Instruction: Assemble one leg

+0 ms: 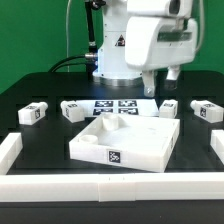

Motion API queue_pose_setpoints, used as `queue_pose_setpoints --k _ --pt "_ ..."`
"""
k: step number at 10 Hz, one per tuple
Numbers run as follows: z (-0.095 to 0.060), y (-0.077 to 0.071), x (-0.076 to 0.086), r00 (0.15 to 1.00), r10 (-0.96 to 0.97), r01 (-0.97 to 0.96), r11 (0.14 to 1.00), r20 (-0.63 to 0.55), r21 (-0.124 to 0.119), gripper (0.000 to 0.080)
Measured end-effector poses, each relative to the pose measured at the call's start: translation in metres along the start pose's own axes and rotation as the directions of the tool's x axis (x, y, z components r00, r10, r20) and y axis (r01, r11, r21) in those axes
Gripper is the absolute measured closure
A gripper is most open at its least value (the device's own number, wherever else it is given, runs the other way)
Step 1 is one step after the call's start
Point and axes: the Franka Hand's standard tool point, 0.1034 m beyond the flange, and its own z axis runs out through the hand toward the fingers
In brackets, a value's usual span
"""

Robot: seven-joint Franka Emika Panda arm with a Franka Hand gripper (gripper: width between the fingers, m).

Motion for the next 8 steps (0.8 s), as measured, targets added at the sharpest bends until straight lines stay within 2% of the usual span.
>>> queue_pose_setpoints --k 3,7,8 --pt "0.014 -0.02 -0.01 0.987 -0.16 0.159 0.986 0.025 0.048 0.015" --pt "0.014 -0.02 -0.01 0.987 -0.157 0.155 0.987 0.025 0.049 0.015" --pt "0.021 -0.021 -0.013 0.986 -0.163 0.162 0.985 0.021 0.057 0.015"
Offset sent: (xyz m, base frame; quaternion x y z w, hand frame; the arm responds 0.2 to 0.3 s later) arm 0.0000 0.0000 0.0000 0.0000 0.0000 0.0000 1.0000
